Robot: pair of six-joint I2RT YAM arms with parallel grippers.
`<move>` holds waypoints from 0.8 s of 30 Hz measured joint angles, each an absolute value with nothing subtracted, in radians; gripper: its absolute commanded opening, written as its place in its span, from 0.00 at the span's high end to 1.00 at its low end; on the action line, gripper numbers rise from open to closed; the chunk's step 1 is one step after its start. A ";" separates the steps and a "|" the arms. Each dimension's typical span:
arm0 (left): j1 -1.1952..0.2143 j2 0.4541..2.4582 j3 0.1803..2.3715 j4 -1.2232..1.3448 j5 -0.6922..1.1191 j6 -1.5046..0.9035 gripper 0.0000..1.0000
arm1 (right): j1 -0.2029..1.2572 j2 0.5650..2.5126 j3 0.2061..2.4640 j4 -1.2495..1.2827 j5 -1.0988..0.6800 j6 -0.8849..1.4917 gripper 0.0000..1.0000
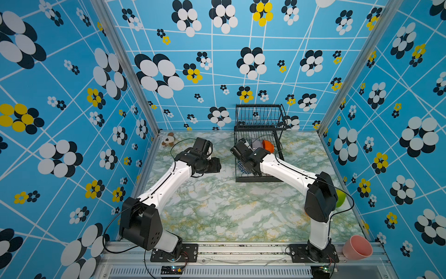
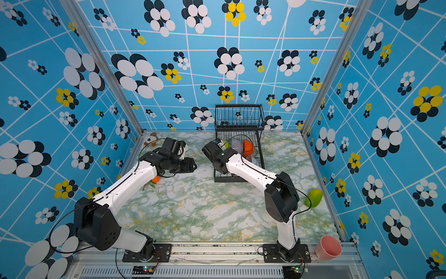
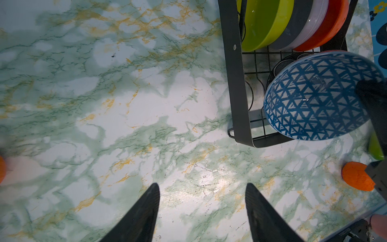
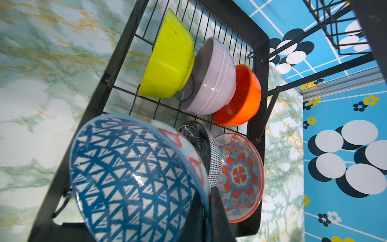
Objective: Load bowls into a dish rack
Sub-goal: Place the bowl in the dish rack.
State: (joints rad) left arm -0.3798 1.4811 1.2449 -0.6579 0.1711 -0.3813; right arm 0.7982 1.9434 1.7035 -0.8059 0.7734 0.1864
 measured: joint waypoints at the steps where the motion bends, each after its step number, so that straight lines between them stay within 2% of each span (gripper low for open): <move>1: -0.380 1.481 1.245 -0.658 0.171 -0.381 0.33 | 0.798 1.948 1.707 -0.805 0.781 0.185 1.00; 24: -0.380 1.485 1.245 -0.658 0.171 -0.381 0.33 | 0.806 2.049 1.744 -0.805 0.910 0.115 1.00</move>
